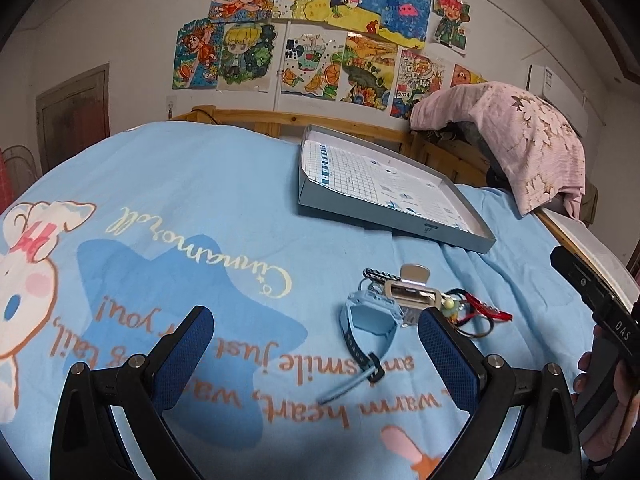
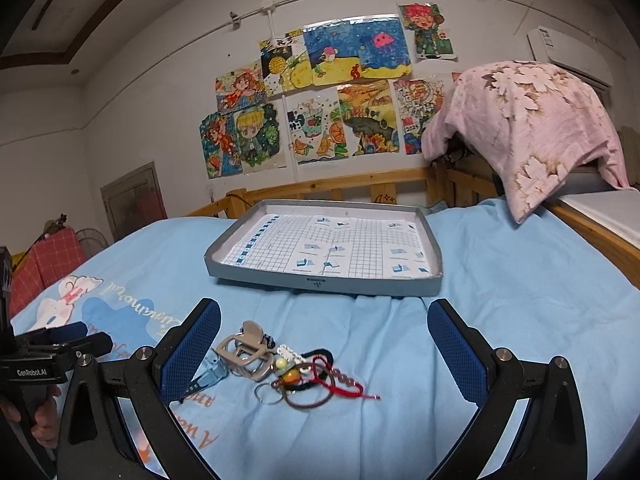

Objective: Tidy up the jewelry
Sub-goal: 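Move both tools down toward the jewelry pile beside the tray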

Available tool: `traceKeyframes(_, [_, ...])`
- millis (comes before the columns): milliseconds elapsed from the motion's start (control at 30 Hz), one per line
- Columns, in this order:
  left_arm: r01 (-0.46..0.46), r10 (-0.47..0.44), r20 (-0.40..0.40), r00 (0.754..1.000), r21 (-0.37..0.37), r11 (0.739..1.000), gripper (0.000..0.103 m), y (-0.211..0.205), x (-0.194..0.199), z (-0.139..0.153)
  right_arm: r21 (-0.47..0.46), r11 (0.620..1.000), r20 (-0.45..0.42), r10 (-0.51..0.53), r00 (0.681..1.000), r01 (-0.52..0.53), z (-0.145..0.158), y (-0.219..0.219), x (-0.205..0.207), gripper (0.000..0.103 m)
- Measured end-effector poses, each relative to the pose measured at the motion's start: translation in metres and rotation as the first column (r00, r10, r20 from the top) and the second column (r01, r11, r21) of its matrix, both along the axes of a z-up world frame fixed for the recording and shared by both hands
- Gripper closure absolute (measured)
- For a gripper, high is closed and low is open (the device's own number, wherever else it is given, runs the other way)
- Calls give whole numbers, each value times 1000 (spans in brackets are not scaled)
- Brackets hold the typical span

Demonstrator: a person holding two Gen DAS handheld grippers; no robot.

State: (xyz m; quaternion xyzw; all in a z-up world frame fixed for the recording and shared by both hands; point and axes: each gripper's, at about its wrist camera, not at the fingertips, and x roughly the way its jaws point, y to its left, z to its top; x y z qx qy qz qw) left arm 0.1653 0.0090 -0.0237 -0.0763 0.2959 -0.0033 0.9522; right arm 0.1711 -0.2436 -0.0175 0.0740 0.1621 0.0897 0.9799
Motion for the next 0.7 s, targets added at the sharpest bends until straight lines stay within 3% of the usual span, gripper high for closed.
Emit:
traceKeyframes(200, [-1, 1, -10, 1000, 5, 1000, 0, -3, 26, -8, -38, 999, 5, 10, 1000, -9, -9, 8, 22, 1])
traceKeyframes(633, [44, -45, -54, 998, -13, 999, 1, -12, 42, -47, -14, 999, -12, 39, 999, -39, -45, 5, 30, 1])
traceKeyframes(700, [62, -63, -64, 996, -21, 998, 8, -12, 43, -52, -9, 999, -24, 43, 999, -43, -51, 3, 31, 1])
